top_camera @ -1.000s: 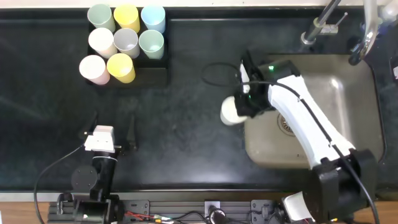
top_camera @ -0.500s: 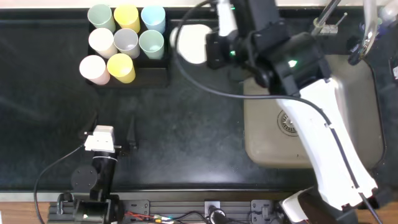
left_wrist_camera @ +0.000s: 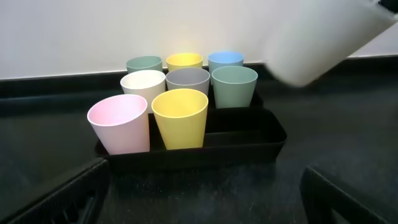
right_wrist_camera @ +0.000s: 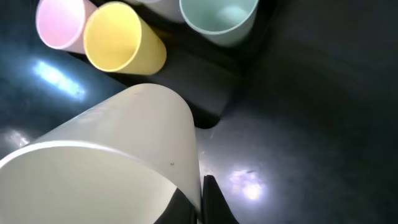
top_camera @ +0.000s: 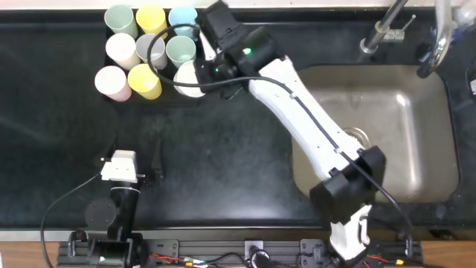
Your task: Store Cups
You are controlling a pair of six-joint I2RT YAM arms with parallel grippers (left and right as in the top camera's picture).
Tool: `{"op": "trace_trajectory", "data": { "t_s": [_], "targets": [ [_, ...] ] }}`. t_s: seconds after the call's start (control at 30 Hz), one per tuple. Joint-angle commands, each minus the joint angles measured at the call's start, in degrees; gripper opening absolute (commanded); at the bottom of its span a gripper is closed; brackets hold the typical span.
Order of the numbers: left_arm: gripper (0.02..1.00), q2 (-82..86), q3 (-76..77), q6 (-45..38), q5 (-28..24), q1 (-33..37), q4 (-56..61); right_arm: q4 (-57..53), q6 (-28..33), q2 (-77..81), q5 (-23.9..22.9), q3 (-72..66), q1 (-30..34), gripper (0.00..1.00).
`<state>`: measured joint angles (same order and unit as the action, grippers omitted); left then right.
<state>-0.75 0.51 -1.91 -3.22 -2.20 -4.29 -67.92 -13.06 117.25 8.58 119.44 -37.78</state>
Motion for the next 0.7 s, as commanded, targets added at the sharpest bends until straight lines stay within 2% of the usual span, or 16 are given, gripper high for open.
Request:
{"op": "trace_trajectory", "data": {
  "t_s": [0.03, 0.7],
  "targets": [
    [1.0, 0.5, -0.1, -0.2, -0.1, 0.1, -0.2, 1.5, -2.3, 1.5, -0.5, 0.3, -1.1, 0.045],
    [1.0, 0.5, -0.1, -0.2, -0.1, 0.1, -0.2, 6.3, -3.5, 8.3, -2.6, 0.3, -1.4, 0.042]
  ]
}}
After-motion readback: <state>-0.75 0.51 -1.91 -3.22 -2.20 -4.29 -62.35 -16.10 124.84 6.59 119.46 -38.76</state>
